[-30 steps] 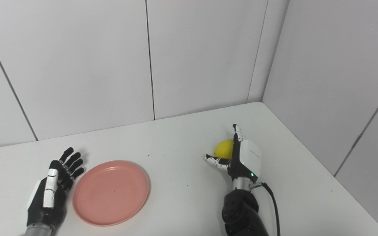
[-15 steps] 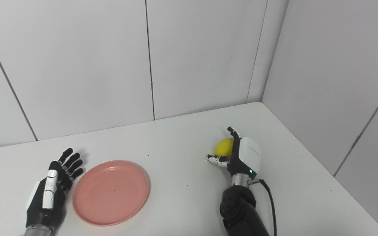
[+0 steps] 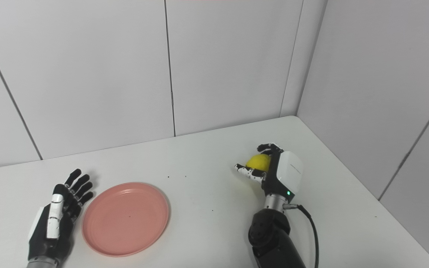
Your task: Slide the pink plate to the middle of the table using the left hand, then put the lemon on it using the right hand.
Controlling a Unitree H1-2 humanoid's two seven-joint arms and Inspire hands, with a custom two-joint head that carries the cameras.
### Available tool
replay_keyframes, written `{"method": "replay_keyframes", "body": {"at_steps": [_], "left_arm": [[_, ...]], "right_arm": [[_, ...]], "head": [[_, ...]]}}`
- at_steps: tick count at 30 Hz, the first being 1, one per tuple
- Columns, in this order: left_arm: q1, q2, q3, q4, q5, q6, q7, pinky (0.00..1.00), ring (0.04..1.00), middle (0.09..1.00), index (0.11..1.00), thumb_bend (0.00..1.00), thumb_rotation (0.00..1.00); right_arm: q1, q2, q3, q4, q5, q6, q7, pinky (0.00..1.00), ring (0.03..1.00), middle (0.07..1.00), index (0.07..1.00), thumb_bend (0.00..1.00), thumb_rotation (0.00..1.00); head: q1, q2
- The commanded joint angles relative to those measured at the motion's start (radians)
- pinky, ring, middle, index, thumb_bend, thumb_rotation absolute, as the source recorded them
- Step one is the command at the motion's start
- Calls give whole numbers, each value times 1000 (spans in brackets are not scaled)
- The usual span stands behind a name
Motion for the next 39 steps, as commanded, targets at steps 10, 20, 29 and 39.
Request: {"method": "replay_keyframes", "body": {"at_steps": [10, 20, 29, 39], "left_arm": [[6, -8, -12, -38, 14, -10, -1, 942, 934, 933, 923, 682, 999], [6, -22, -10, -40, 7, 0, 7, 950, 930, 927, 913, 706, 974], [27, -55, -46, -116, 72, 48, 48, 976, 951, 946, 933, 667, 1000], [28, -81, -58, -130, 120, 50, 95, 993, 961, 952, 946, 642, 1000]], "right_arm": [[14, 22, 41, -89, -34, -98, -71, 291, 368, 467, 546, 508, 0], [15, 38, 70, -145, -40, -137, -72, 391, 412, 494, 520, 514, 0], [37, 68, 116, -262, -23, -168, 14, 420, 428, 491, 516, 516, 0], [14, 98, 209, -255, -65, -206, 80, 430, 430, 488, 510, 517, 0]], "head": [[12, -1], [74, 6], [231, 19], [332, 21]]}}
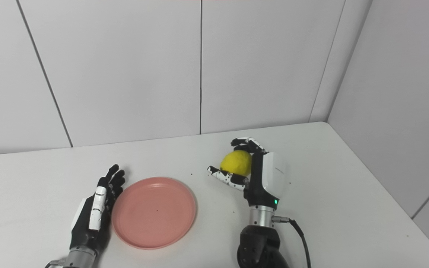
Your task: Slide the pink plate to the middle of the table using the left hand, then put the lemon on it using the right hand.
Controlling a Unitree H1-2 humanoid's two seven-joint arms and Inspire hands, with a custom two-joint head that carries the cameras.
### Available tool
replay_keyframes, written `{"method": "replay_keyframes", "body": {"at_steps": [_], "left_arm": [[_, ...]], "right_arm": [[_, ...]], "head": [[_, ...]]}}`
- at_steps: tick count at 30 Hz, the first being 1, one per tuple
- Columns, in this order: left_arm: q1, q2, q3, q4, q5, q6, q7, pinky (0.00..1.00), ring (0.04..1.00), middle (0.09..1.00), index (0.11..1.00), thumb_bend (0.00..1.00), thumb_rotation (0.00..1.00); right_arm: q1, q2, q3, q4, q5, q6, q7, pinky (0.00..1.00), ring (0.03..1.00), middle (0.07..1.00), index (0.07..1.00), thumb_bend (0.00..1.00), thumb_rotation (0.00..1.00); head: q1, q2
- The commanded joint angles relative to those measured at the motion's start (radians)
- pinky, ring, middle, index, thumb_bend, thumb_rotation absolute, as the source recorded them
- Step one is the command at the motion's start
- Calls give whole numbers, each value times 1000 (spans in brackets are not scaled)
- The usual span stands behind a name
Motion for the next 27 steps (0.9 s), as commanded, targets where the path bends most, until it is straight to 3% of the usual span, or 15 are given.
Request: {"method": "replay_keyframes", "body": {"at_steps": [1, 8, 16, 18, 27], "left_arm": [[-31, -12, -6, -29, 34, -28, 23, 991, 957, 949, 943, 647, 1000], [-35, -17, -5, -21, 48, -53, 37, 993, 956, 946, 938, 632, 1000], [-35, -28, -11, -10, 57, -63, 55, 981, 954, 944, 935, 632, 1000], [-35, -33, -13, -6, 57, -67, 57, 970, 953, 944, 935, 620, 1000], [-39, -47, -20, 5, 86, -78, 77, 960, 958, 953, 947, 598, 1000]], "right_arm": [[-48, -2, 19, -6, -28, -70, -2, 414, 425, 482, 516, 516, 0], [-65, 12, 71, -4, -50, -95, 17, 314, 397, 445, 537, 513, 0], [-76, 30, 127, -14, -48, -120, 66, 401, 422, 481, 517, 516, 0], [-78, 39, 135, -6, -28, -136, 85, 358, 397, 497, 529, 512, 0], [-100, 56, 190, 53, -66, -153, 124, 401, 422, 481, 525, 516, 0]], "head": [[18, 1], [66, 6], [115, 12], [125, 13], [167, 24]]}}
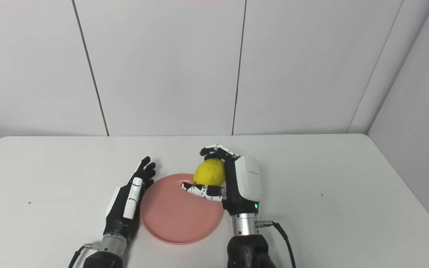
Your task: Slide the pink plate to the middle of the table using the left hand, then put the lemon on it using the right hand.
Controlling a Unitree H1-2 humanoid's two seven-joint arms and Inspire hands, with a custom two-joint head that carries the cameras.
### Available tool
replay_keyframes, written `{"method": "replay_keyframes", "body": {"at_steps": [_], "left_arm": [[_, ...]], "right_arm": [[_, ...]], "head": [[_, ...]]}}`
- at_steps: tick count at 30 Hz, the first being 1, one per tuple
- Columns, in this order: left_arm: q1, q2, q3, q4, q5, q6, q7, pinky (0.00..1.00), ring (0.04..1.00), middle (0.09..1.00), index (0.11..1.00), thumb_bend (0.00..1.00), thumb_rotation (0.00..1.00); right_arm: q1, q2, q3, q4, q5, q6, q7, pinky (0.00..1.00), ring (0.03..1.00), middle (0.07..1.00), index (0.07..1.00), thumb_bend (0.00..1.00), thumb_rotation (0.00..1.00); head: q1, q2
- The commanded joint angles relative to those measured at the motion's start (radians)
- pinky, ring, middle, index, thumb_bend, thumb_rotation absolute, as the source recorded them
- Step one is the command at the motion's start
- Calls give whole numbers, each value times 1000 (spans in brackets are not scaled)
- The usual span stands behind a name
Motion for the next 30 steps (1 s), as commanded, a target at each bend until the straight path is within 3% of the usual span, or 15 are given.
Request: {"method": "replay_keyframes", "body": {"at_steps": [1, 4, 10, 13, 16, 26, 30], "left_arm": [[-40, -18, -7, -13, 7, -44, 8, 960, 959, 954, 948, 596, 1000], [-44, -20, -10, -9, 9, -49, 11, 966, 959, 954, 946, 587, 1000], [-47, -21, -13, -12, 11, -39, 14, 972, 968, 961, 953, 591, 1000], [-48, -22, -14, -14, 14, -33, 17, 985, 973, 963, 952, 592, 1000], [-49, -24, -14, -12, 17, -36, 20, 991, 974, 963, 948, 596, 1000], [-55, -31, -14, 3, 16, -49, 27, 976, 968, 958, 948, 594, 1000], [-55, -33, -15, 3, 19, -49, 31, 981, 969, 955, 946, 586, 1000]], "right_arm": [[-48, 10, 10, 3, -3, -71, 1, 398, 421, 481, 525, 515, 0], [-57, 11, 23, 32, -4, -95, 9, 335, 395, 455, 543, 512, 0], [-67, 20, 42, 67, 8, -88, 63, 350, 397, 459, 543, 512, 0], [-69, 22, 49, 82, 19, -89, 91, 331, 433, 486, 494, 517, 0], [-74, 19, 62, 102, 9, -102, 99, 324, 388, 475, 536, 511, 0], [-68, -3, 84, 121, -6, -79, 154, 340, 389, 476, 545, 510, 0], [-68, -8, 83, 142, -6, -99, 153, 362, 395, 483, 546, 511, 0]], "head": [[9, 3], [16, 5], [29, 12], [29, 12], [34, 12], [48, 6], [50, 3]]}}
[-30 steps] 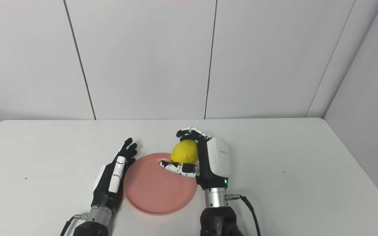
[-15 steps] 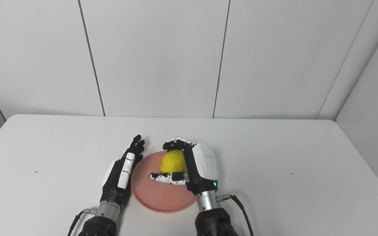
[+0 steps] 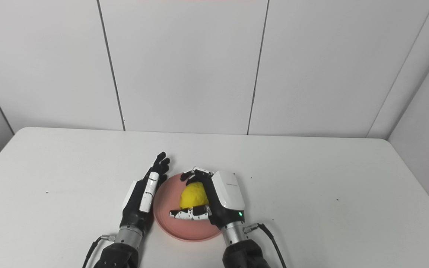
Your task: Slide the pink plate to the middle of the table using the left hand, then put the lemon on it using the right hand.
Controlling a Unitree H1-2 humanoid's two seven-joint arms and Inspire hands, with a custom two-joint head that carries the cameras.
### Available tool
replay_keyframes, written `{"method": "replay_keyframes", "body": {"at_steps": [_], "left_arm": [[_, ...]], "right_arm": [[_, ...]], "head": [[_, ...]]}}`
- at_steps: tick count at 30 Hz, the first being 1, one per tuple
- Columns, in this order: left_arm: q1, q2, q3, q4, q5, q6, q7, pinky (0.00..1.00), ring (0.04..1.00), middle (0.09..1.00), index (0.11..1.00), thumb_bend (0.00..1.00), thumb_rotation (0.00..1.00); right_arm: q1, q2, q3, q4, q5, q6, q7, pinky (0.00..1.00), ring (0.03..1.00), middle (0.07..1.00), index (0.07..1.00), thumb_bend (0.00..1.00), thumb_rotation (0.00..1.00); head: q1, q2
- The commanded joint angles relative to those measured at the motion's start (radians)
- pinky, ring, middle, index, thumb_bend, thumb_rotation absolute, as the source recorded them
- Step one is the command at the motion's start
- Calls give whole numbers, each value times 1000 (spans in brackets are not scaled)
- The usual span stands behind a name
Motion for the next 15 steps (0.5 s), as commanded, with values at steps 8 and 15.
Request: {"method": "replay_keyframes", "body": {"at_steps": [8, 15], "left_arm": [[-44, -13, -5, -20, 4, -43, 0, 970, 967, 956, 947, 597, 1000], [-45, -7, -5, -24, 9, -44, -1, 945, 964, 956, 941, 602, 1000]], "right_arm": [[-35, -5, -3, 13, -16, -86, -37, 603, 644, 625, 499, 513, 98], [-29, -8, -7, 16, -13, -148, -67, 680, 740, 764, 744, 611, 318]], "head": [[-1, -1], [-7, 2]]}}
